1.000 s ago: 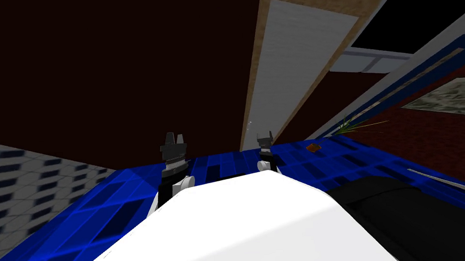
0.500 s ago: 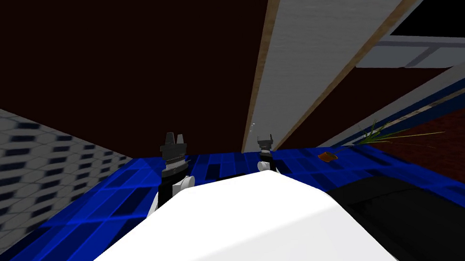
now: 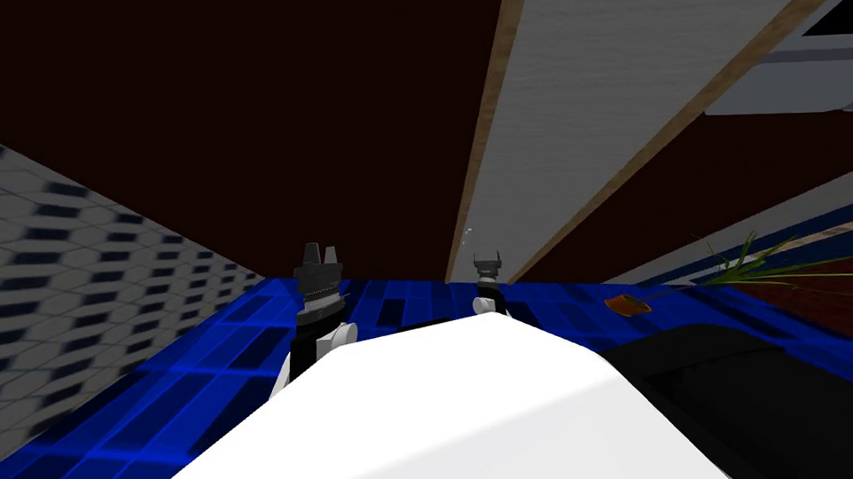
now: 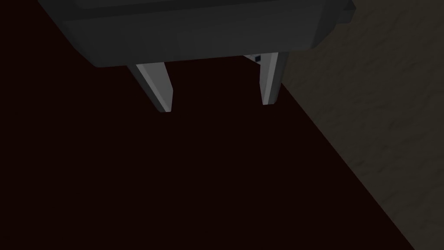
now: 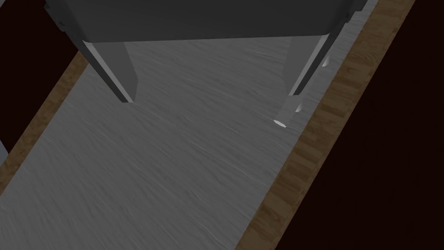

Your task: Pull the door open

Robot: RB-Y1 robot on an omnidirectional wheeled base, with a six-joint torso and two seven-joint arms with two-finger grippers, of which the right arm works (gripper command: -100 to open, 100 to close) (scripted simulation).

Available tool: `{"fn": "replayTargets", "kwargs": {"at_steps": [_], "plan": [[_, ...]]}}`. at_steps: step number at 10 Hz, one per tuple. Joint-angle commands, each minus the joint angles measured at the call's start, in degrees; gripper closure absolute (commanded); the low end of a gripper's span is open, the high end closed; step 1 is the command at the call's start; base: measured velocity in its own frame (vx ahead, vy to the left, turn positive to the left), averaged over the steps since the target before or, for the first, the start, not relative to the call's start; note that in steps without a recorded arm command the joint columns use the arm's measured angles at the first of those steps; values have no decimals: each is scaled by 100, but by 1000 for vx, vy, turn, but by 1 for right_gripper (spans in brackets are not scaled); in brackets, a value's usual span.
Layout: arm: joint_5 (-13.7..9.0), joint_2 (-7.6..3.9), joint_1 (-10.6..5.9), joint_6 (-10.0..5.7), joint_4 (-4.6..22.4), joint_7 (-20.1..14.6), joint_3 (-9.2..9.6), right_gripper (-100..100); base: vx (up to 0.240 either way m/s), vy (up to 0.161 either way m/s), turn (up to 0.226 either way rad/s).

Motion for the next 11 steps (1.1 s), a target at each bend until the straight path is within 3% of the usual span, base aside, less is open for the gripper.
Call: {"fn": "replayTargets", "kwargs": {"at_steps": [1, 11], "plan": [[-143, -11, -54, -72, 240, -201, -24, -100, 13, -83, 239], [-1069, -112, -457, -442, 1756, -1434, -237, -100, 0, -105, 207]]}}
